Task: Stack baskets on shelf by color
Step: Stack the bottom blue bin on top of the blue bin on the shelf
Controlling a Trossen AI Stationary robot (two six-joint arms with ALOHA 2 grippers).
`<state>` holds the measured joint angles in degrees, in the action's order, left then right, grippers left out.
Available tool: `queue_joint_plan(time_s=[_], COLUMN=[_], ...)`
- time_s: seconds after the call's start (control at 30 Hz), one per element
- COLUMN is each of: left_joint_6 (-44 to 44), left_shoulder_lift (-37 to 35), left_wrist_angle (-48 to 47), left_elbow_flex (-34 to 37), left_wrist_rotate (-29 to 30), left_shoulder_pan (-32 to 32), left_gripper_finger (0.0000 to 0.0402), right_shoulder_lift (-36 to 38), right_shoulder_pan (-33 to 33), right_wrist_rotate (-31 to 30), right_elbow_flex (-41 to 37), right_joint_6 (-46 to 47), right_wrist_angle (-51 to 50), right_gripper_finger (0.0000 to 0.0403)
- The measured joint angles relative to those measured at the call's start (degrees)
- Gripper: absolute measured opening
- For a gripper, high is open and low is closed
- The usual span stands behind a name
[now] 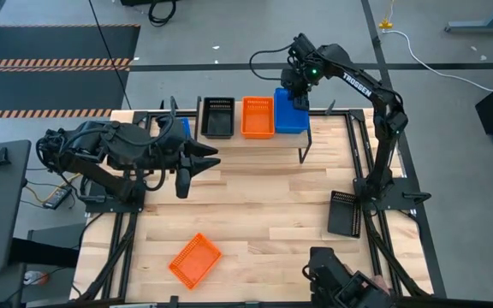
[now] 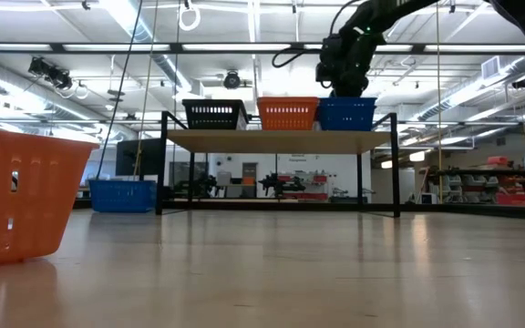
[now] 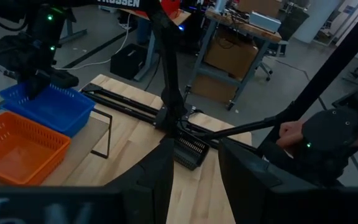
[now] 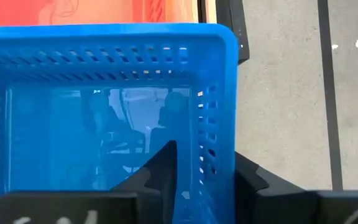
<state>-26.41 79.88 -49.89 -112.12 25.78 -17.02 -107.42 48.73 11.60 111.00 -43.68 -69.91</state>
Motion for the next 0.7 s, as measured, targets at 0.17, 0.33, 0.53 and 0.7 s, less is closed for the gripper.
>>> queue_joint_plan(time_s=[0.17, 0.33, 0.53, 0.7], left_joint_6=[0.0, 0.1, 0.1, 0.1], left_shoulder_lift=[0.0, 0.0, 0.0, 0.0], left_wrist_angle=[-0.6, -1.5, -1.5, -1.5], left_elbow_flex=[0.0, 0.0, 0.0, 0.0], left_wrist_rotate=[0.0, 0.0, 0.0, 0.0], left_shoulder_pan=[0.0, 0.0, 0.0, 0.0], left_gripper_finger=[0.0133, 0.0133, 0.0133, 0.0133], right_shoulder_lift=[0.0, 0.0, 0.0, 1.2], right_shoulder_pan=[0.0, 0.0, -0.3, -1.5], right_wrist_rotate=[0.0, 0.4, 0.5, 0.4], right_elbow_flex=[0.0, 0.0, 0.0, 0.0], right_joint_6=[0.0, 0.1, 0.2, 0.6], right_wrist_angle=[-1.4, -2.9, -4.5, -6.1], right_gripper_finger=[0.013, 0.0156, 0.0193, 0.0232])
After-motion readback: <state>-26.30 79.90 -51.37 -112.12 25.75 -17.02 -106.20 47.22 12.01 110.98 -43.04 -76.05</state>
